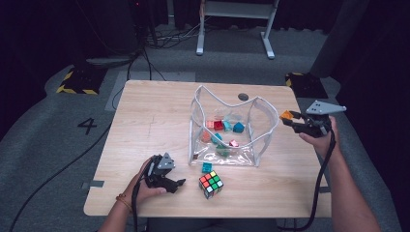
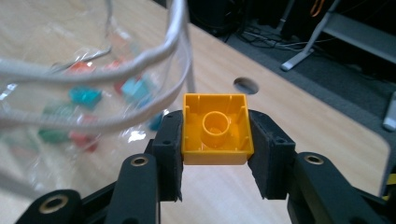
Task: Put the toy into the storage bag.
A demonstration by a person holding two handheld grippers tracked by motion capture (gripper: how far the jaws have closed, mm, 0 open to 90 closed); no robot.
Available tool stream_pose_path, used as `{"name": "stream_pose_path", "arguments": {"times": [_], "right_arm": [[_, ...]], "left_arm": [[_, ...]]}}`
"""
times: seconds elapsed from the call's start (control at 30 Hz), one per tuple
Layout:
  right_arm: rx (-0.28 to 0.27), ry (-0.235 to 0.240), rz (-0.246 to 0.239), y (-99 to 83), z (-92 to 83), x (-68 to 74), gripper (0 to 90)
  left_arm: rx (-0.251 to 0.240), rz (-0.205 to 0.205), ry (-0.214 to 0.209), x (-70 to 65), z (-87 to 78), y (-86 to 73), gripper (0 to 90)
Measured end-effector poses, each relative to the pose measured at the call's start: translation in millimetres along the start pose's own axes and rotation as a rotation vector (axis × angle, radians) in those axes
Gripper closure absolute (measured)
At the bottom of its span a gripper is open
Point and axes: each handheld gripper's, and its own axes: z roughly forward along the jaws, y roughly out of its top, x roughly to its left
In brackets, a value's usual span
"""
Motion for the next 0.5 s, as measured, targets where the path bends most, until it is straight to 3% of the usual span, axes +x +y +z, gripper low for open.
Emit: {"name": "stream_pose_path", "arguments": {"times": [0.2, 0.5], "right_arm": [[-0.027, -0.003, 0.002, 31.6, 0.4, -10.5, 59.5], [-0.026, 0.015, -0.019, 63.1, 8.3, -11.6, 59.4]], "left_arm": [[0.0, -0.001, 0.0, 0.0, 0.0, 0.0, 13.7], [0.001, 0.0, 0.0, 0.0, -0.1, 0.1, 13.7]]}}
